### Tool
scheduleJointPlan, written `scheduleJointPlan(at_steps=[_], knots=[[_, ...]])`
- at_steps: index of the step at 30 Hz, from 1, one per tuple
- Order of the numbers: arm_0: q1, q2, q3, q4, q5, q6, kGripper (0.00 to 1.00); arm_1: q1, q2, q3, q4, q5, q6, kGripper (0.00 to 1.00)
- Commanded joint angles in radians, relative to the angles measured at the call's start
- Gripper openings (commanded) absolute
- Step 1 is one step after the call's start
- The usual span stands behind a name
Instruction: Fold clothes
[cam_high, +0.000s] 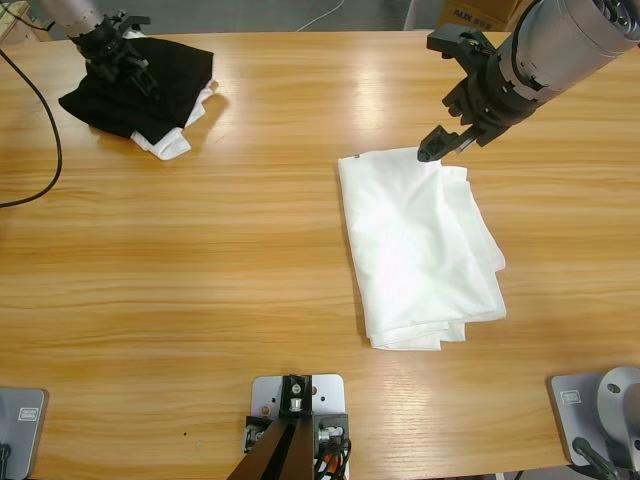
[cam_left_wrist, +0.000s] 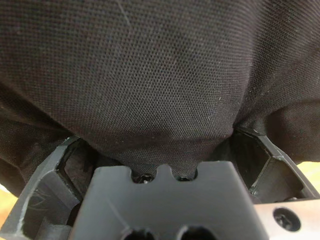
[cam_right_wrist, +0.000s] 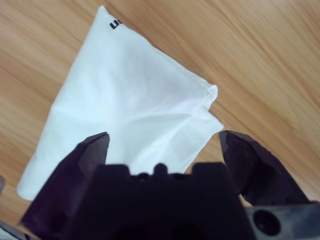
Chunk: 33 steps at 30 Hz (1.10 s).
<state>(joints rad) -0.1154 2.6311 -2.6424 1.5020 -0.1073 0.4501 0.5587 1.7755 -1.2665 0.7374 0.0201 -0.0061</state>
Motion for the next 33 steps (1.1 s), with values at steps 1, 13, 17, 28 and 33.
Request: scheduleJointPlan(at_steps=[1,13,17,28,33], knots=[[-0.064,-0.01,0.11,0.087,-0.002,0.21,1.0,-0.014,-0.02,0.041,0.004,0.014,-0.013,0.881],[-0.185,-0.138,0.506,0.02,-0.078,0.621,1.0,-0.014,-0.038,0.022,0.074,0.011,-0.029,0.876],[-0.266,-0.322,0.94,-0.3,0.001,0.613,1.0,-0.017,-0.038,0.006,0.109,-0.003,-0.04,0.876],[-0.5,-0.498,1.347,-0.581,0.083,0.546,1.0,-0.016,-0.09,0.042,0.103,-0.01,-0.037,0.876],[-0.572,-0.568,1.461,-0.654,0.073,0.514,1.0,-0.016,-0.112,0.101,0.066,-0.009,-0.032,0.876]])
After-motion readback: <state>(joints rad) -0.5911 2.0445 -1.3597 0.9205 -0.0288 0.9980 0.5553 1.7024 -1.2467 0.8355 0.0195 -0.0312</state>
